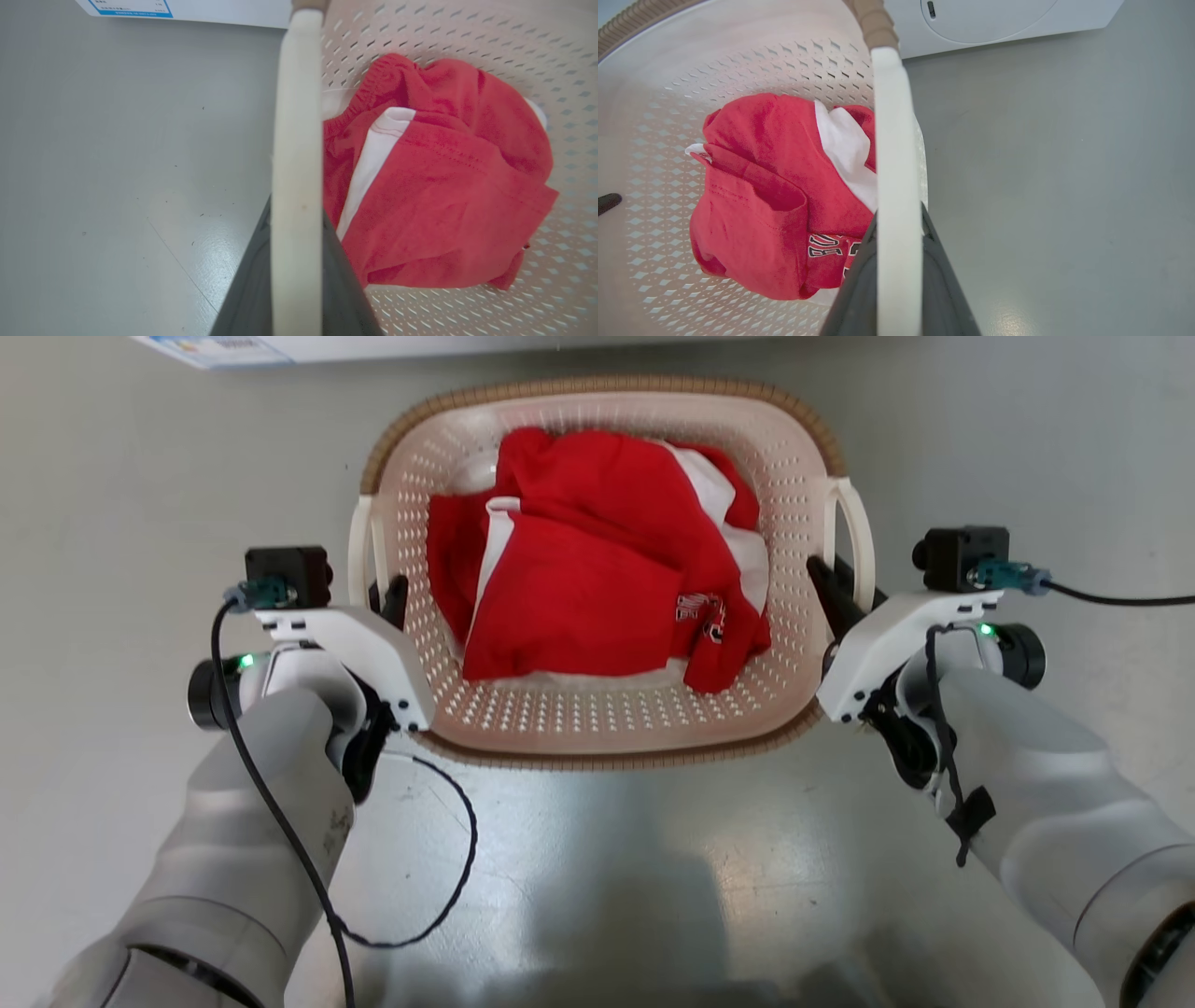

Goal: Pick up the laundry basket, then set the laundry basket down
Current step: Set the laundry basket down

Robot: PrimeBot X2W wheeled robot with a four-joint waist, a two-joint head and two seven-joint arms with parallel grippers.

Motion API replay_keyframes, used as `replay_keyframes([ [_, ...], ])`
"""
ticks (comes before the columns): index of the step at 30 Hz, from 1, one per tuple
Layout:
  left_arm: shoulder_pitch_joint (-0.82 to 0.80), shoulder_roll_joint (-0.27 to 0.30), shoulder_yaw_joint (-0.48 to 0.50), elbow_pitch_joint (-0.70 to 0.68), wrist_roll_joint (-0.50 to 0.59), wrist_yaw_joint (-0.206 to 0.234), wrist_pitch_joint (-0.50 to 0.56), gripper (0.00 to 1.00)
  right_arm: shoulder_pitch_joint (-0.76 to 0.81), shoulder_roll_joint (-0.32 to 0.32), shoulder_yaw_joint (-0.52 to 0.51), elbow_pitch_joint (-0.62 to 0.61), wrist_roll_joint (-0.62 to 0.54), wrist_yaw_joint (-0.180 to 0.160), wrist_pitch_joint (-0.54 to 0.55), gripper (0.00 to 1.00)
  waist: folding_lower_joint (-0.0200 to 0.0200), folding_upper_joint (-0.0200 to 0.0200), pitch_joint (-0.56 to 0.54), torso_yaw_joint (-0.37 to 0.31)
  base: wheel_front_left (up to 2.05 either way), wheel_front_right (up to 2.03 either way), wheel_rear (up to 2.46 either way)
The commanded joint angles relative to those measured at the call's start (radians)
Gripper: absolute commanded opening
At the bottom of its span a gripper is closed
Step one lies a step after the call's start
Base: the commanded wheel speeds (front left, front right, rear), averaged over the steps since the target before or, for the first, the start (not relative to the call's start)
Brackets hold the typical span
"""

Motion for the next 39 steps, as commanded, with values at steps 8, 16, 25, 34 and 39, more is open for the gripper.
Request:
replay_keyframes([
  [8,-0.037,0.056,0.075,-0.083,0.035,0.035,-0.015,0.0,-0.008,-0.001,-0.009,-0.022,-0.026,0.008,-0.02,0.0,0.0,0.0,0.064,0.004,0.0,0.0,0.0],
  [16,-0.039,0.065,0.146,-0.135,0.092,0.045,-0.015,0.0,-0.03,-0.006,-0.082,-0.045,-0.09,0.008,-0.021,0.0,0.0,0.0,0.105,0.003,0.0,0.0,0.0],
  [25,-0.051,0.061,0.216,-0.146,0.145,0.039,-0.015,0.0,-0.037,-0.005,-0.155,-0.059,-0.154,0.008,-0.021,0.0,0.0,0.0,0.138,0.001,0.0,0.0,0.0],
  [34,-0.062,0.05,0.262,-0.133,0.192,0.025,-0.015,0.0,-0.038,0.001,-0.187,-0.056,-0.186,0.008,-0.021,0.0,0.0,0.0,0.158,0.002,0.0,0.0,0.0],
  [39,-0.073,0.044,0.28,-0.118,0.213,0.017,-0.015,0.0,-0.038,0.007,-0.188,-0.044,-0.187,0.008,-0.021,0.0,0.0,0.0,0.166,0.003,0.0,0.0,0.0],
])
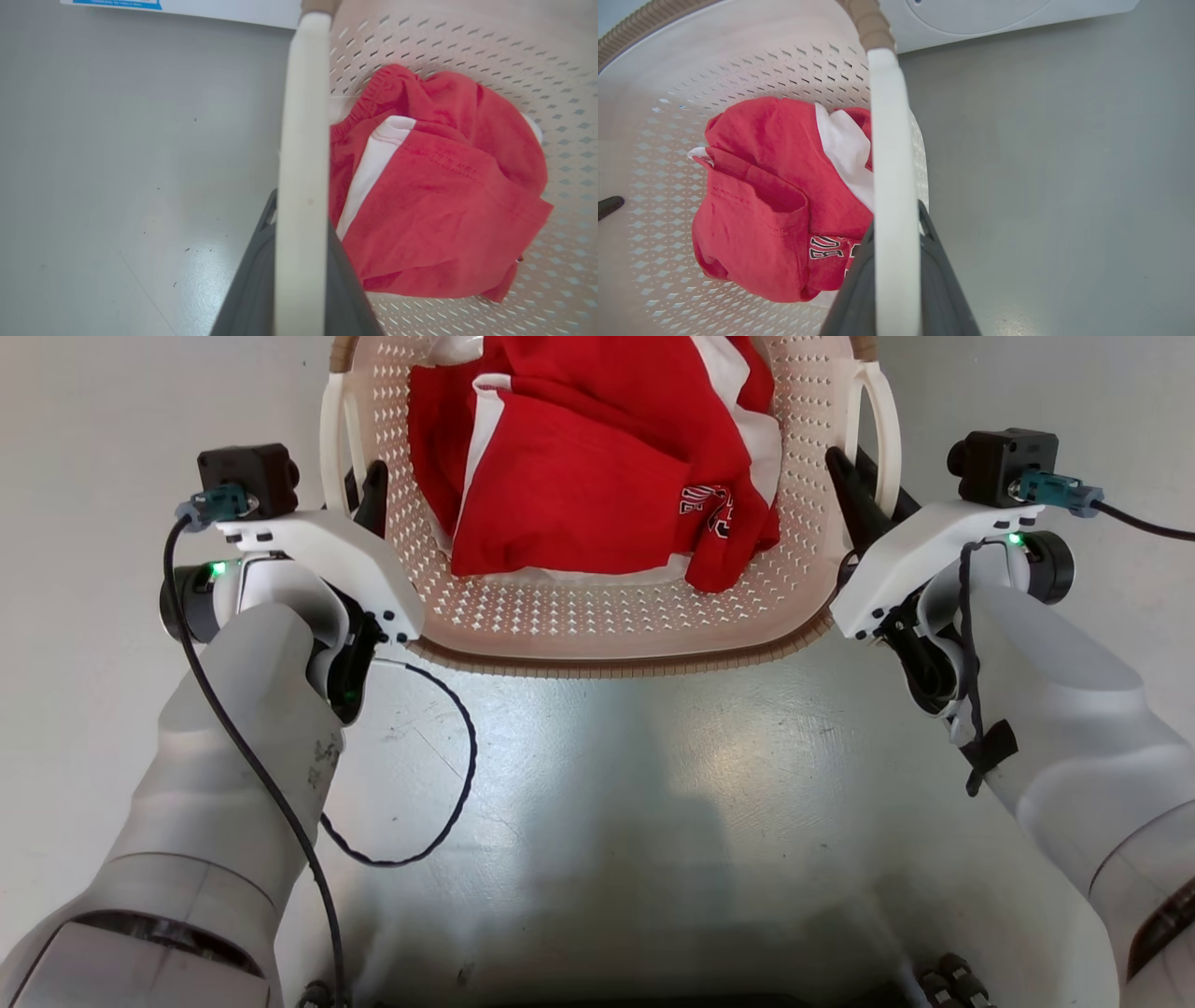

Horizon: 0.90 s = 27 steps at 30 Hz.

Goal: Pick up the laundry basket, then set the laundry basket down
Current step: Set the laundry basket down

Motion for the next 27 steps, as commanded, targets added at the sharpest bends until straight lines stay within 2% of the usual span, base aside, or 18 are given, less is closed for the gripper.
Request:
replay_keyframes([
  [1,-0.015,0.034,0.027,-0.002,0.007,-0.008,-0.014,0.0,0.036,0.019,0.008,-0.004,-0.009,0.008,-0.011,0.0,0.0,0.0,0.003,0.0,0.0,0.0,0.0],
  [10,-0.029,0.026,0.049,0.013,0.036,-0.017,-0.014,0.0,0.026,0.019,0.017,0.003,0.002,0.008,-0.011,0.0,0.0,0.0,0.014,0.003,0.0,0.0,0.0],
  [11,-0.029,0.025,0.053,0.014,0.039,-0.018,-0.014,0.0,0.024,0.019,0.017,0.003,0.003,0.008,-0.011,0.13,0.0,0.0,0.014,0.003,0.0,0.0,0.0],
  [12,-0.03,0.025,0.056,0.015,0.042,-0.018,-0.014,0.24,0.023,0.019,0.018,0.004,0.004,0.008,-0.011,0.31,0.0,0.0,0.014,0.003,0.0,0.0,0.0],
  [13,-0.03,0.024,0.059,0.016,0.045,-0.019,-0.014,0.56,0.022,0.019,0.018,0.004,0.004,0.008,-0.011,0.41,0.0,0.0,0.015,0.003,0.0,0.0,0.0],
  [14,-0.03,0.022,0.064,0.018,0.051,-0.02,-0.014,1.0,0.022,0.021,0.018,0.007,0.005,0.008,-0.011,1.0,0.0,0.0,0.013,0.002,0.0,0.0,0.0],
  [27,-0.027,0.013,0.097,0.032,0.089,-0.022,-0.014,1.0,0.018,0.022,-0.012,-0.004,-0.022,0.008,-0.011,1.0,0.0,0.0,-0.005,-0.002,0.0,0.0,0.0],
])
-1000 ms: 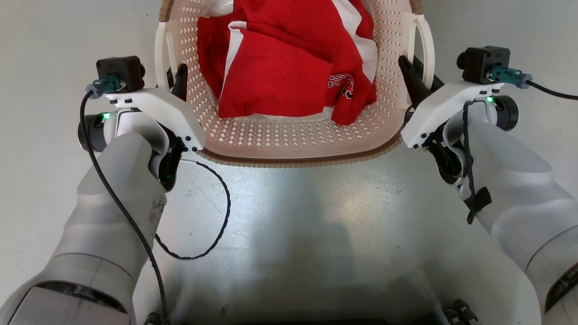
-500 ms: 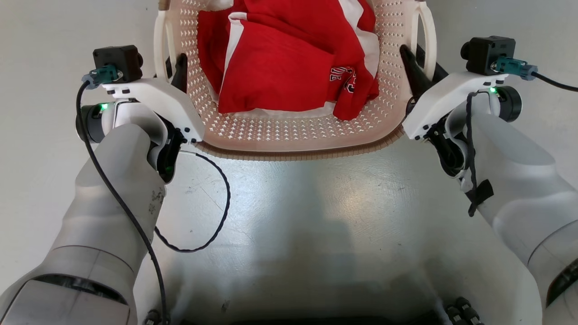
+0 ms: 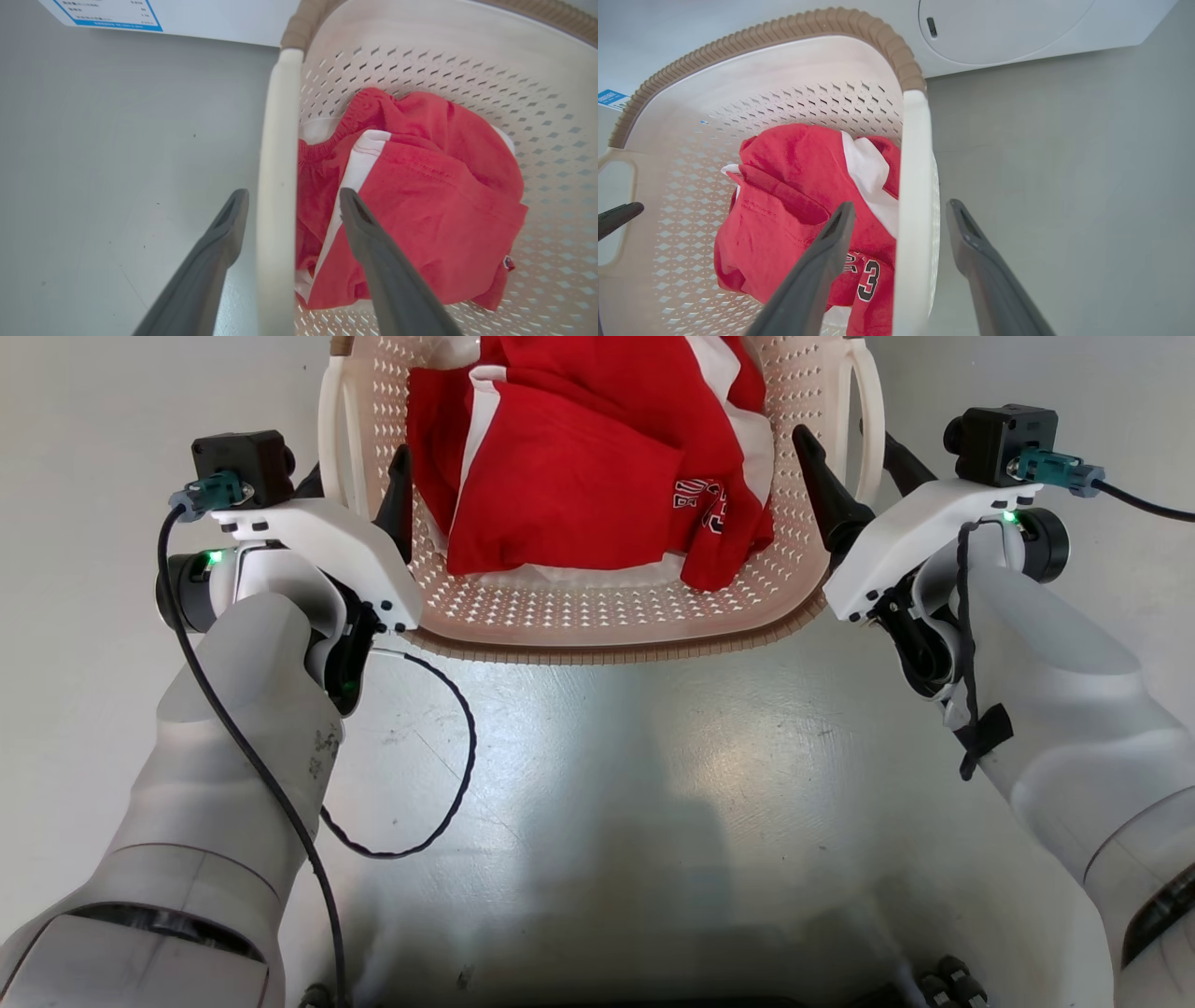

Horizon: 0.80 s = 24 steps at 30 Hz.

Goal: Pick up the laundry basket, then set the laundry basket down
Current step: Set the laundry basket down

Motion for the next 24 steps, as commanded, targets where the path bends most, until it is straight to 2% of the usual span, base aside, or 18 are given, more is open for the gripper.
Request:
replay_keyframes([
  [1,0.004,0.029,0.021,-0.004,0.013,-0.001,-0.006,1.0,0.05,0.009,0.002,-0.009,-0.011,0.007,-0.005,1.0,0.0,0.0,-0.004,-0.001,0.0,0.0,0.0],
  [6,0.021,0.04,0.043,-0.008,0.029,0.011,-0.006,1.0,0.067,0.009,-0.027,-0.019,-0.028,0.007,-0.005,1.0,0.0,0.0,-0.035,-0.005,0.0,0.0,0.0],
  [11,0.079,0.052,0.08,-0.013,0.042,0.026,-0.006,1.0,0.13,0.0,-0.086,-0.056,-0.055,0.007,-0.005,1.0,0.0,0.0,-0.123,-0.02,0.0,0.0,0.0],
  [19,0.18,0.07,0.122,-0.081,0.069,0.009,-0.006,1.0,0.235,-0.005,-0.131,-0.109,-0.084,0.007,-0.005,1.0,0.0,0.0,-0.263,-0.036,0.0,0.0,0.0],
  [21,0.236,0.078,0.145,-0.124,0.086,-0.002,-0.006,1.0,0.288,-0.007,-0.163,-0.152,-0.099,0.007,-0.005,1.0,0.0,0.0,-0.336,-0.046,0.0,0.0,0.0],
  [22,0.297,0.077,0.171,-0.176,0.104,-0.012,-0.006,1.0,0.345,-0.013,-0.193,-0.196,-0.129,0.007,-0.005,1.0,0.0,0.0,-0.412,-0.053,0.0,0.0,0.0],
  [24,0.339,0.072,0.189,-0.206,0.116,-0.016,-0.006,1.0,0.382,-0.02,-0.216,-0.222,-0.15,0.007,-0.005,1.0,0.0,0.0,-0.462,-0.054,0.0,0.0,0.0],
])
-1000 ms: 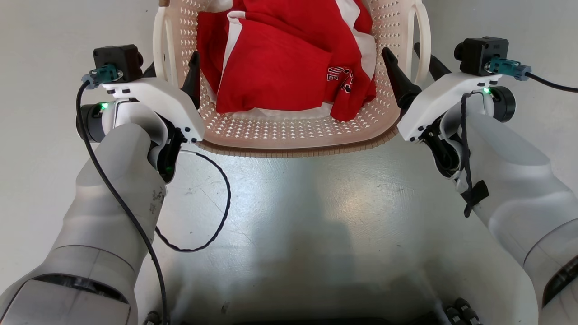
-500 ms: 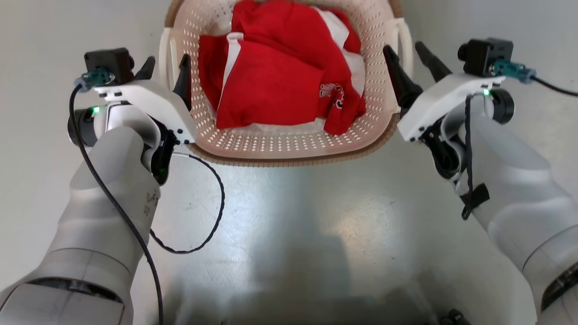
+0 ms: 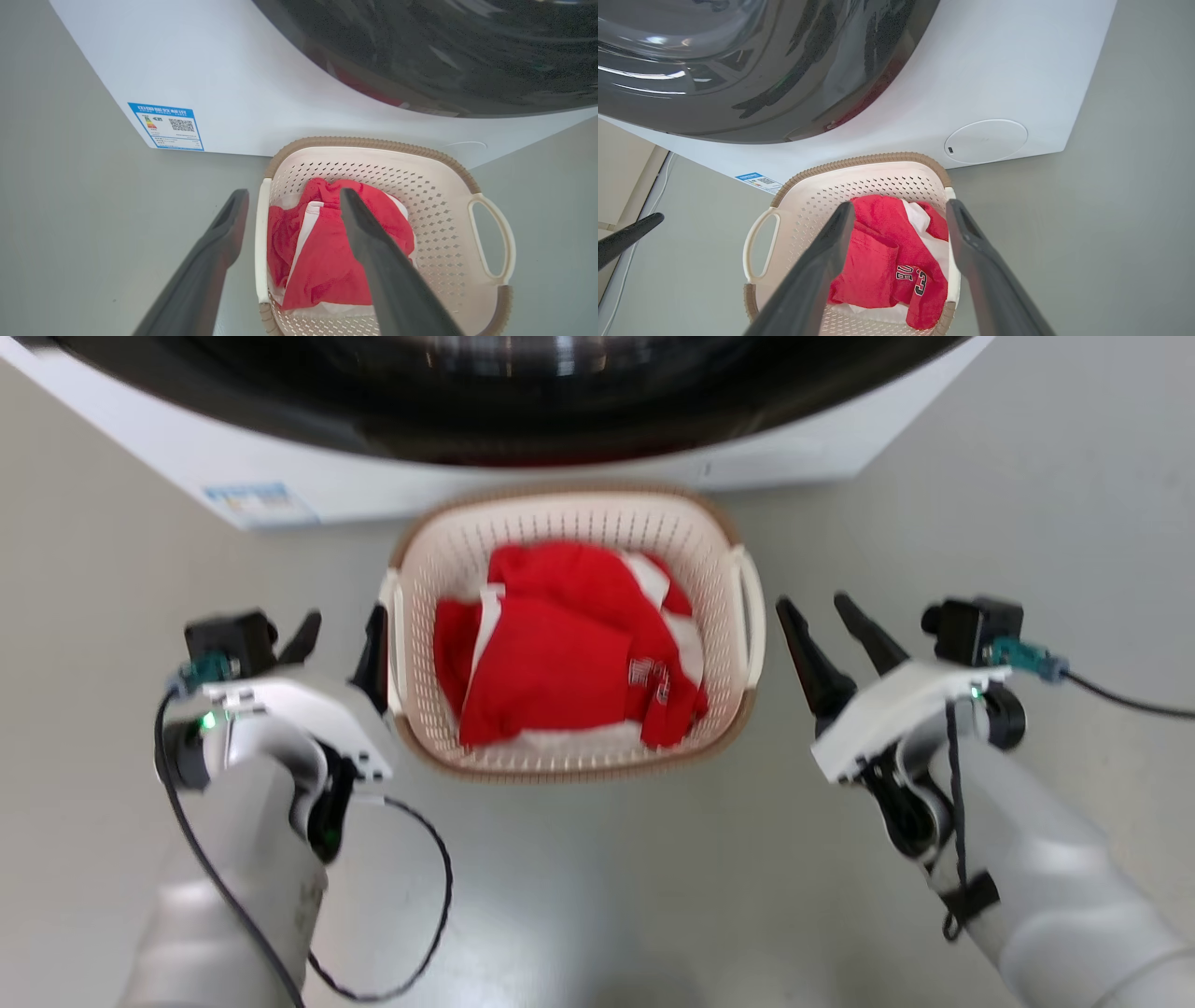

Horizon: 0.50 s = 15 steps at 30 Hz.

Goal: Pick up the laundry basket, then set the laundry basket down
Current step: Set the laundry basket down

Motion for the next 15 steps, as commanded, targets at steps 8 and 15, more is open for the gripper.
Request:
replay_keyframes([
  [8,0.203,-0.011,0.095,-0.177,0.063,-0.016,-0.006,1.0,0.205,-0.016,-0.119,-0.136,-0.109,0.007,-0.006,1.0,0.0,0.0,-0.279,0.003,0.0,0.0,0.0],
  [15,0.304,-0.035,0.113,-0.308,0.085,-0.018,-0.006,1.0,0.31,-0.019,-0.233,-0.238,-0.201,0.007,-0.006,1.0,0.0,0.0,-0.378,0.022,0.0,0.0,0.0],
])
